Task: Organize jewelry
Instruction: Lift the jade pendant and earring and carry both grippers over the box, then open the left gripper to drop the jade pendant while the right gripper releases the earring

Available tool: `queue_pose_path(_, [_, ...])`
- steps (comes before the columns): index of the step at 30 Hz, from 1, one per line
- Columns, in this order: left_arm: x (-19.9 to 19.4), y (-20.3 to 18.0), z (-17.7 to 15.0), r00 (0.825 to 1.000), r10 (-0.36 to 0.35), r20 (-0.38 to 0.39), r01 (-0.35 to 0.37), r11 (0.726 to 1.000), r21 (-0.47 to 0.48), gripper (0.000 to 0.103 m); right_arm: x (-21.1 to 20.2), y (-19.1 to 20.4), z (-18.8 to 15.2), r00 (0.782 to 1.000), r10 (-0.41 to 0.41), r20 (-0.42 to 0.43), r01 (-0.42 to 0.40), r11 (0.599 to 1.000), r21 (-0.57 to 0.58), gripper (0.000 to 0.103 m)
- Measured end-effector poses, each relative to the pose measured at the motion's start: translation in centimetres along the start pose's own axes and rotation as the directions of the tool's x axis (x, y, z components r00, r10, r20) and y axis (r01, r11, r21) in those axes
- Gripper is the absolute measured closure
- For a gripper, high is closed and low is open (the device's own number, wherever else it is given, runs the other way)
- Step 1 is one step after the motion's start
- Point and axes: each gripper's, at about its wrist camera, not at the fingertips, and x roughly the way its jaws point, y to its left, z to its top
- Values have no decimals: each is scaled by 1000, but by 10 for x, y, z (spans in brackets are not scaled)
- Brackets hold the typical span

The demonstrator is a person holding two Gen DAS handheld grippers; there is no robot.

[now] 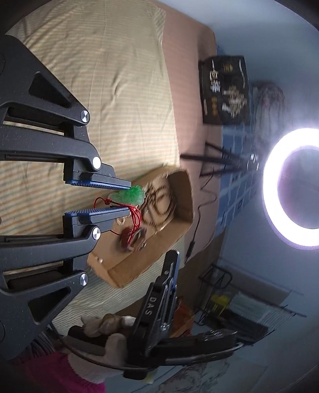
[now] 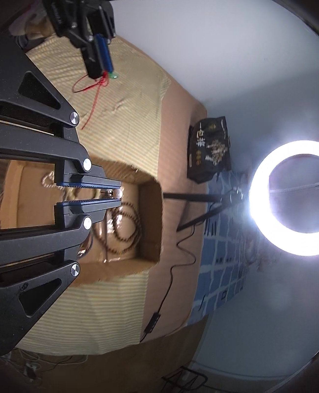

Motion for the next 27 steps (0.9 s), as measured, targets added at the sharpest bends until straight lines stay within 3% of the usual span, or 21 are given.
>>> queue_pose_path(13, [28,-44,-11,997,-50,-51,53,996,66,90,-14,-33,-35,997,-42,-71,44,999,31,97])
queue_pose_path(27, [66,-51,-11,994,-34,-102,41,997,69,90,1,-49,-59,985,-53,-165,60,998,37,97])
